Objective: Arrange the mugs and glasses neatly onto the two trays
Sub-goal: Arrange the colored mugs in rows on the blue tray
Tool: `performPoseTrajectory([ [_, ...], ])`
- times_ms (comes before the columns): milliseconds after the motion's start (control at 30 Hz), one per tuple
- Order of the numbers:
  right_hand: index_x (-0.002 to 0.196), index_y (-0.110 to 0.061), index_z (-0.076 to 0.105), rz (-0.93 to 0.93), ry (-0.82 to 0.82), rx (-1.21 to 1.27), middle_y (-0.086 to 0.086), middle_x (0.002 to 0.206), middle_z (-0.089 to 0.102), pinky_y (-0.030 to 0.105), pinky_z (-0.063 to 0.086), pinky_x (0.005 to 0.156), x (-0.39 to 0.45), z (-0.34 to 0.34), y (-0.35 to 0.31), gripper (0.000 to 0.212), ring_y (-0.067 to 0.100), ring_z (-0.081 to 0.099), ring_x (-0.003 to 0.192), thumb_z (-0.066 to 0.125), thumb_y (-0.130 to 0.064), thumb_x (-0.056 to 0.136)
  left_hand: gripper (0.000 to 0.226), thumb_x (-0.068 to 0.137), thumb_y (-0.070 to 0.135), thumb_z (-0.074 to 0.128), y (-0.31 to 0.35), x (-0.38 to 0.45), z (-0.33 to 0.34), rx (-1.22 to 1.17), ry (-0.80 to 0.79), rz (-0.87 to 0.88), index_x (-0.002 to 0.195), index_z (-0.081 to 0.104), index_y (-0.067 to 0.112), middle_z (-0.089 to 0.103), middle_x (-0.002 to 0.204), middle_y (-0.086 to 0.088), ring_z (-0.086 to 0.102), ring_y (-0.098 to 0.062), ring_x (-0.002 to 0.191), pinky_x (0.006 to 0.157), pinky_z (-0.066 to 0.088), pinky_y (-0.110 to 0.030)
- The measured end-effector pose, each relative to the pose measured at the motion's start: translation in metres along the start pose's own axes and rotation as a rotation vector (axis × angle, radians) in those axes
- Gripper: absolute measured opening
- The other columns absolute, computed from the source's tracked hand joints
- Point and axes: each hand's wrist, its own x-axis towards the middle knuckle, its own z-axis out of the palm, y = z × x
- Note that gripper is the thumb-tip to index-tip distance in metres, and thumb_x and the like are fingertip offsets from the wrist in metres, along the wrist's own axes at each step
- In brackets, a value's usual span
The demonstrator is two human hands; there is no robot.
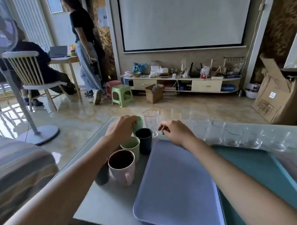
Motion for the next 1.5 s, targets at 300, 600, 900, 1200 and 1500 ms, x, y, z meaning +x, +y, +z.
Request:
performPoseTrajectory([
  [300, 0.137, -0.026, 0.042, 0.035, -0.126, -0.106, 0.002, 0.147, 0.041, 0.033, 0.041, 0.092, 0.019, 0.072, -0.009, 0.058, 0.026, 0.046, 0.127, 0.036, 0.005, 0.088, 0.021, 0.087, 0.006, 0.044, -0.092, -0.083, 0.012, -0.024, 0.103, -0.28, 0.103, 0.056, 0.015, 0.059, 0.098, -0.005, 0.059, -0.03, 0.09, 0.072, 0.048, -0.037],
  [600, 0.133, -0.028, 0.041, 0.143, -0.187, -0.228, 0.0, 0.143, 0.04, 0.037, 0.046, 0.09, 0.066, 0.113, 0.015, 0.052, 0.03, 0.052, 0.116, 0.039, -0.001, 0.089, 0.013, 0.087, 0.009, 0.051, -0.129, -0.081, 0.038, -0.142, 0.157, -0.252, 0.099, 0.05, 0.013, 0.06, 0.107, -0.007, 0.053, -0.028, 0.098, 0.072, 0.041, -0.033],
  [900, 0.102, -0.007, 0.055, 0.07, -0.035, -0.291, 0.014, 0.104, 0.063, 0.037, 0.044, 0.068, 0.084, 0.125, 0.012, 0.018, 0.032, 0.059, 0.089, 0.041, -0.005, 0.09, 0.039, 0.079, 0.007, 0.049, -0.155, -0.066, 0.047, -0.116, -0.103, -0.395, 0.115, 0.05, 0.024, 0.06, 0.11, -0.007, 0.058, -0.027, 0.094, 0.07, 0.054, -0.039],
  [1200, 0.103, -0.006, 0.059, 0.08, 0.125, -0.286, 0.013, 0.103, 0.063, 0.036, 0.044, 0.068, 0.065, 0.085, 0.049, 0.015, 0.032, 0.059, 0.094, 0.048, -0.01, 0.094, 0.041, 0.077, -0.003, 0.037, -0.154, -0.06, 0.042, -0.126, -0.123, -0.504, 0.103, 0.062, 0.017, 0.061, 0.084, -0.012, 0.064, -0.034, 0.068, 0.061, 0.058, -0.041],
  [1500, 0.107, -0.003, 0.056, 0.188, 0.052, -0.288, 0.02, 0.107, 0.06, 0.037, 0.043, 0.074, 0.053, 0.102, 0.068, 0.017, 0.037, 0.058, 0.097, 0.049, -0.011, 0.094, 0.039, 0.082, -0.005, 0.033, -0.146, -0.06, 0.034, -0.231, -0.142, -0.572, 0.107, 0.06, 0.009, 0.059, 0.089, -0.018, 0.063, -0.032, 0.055, 0.055, 0.06, -0.045],
])
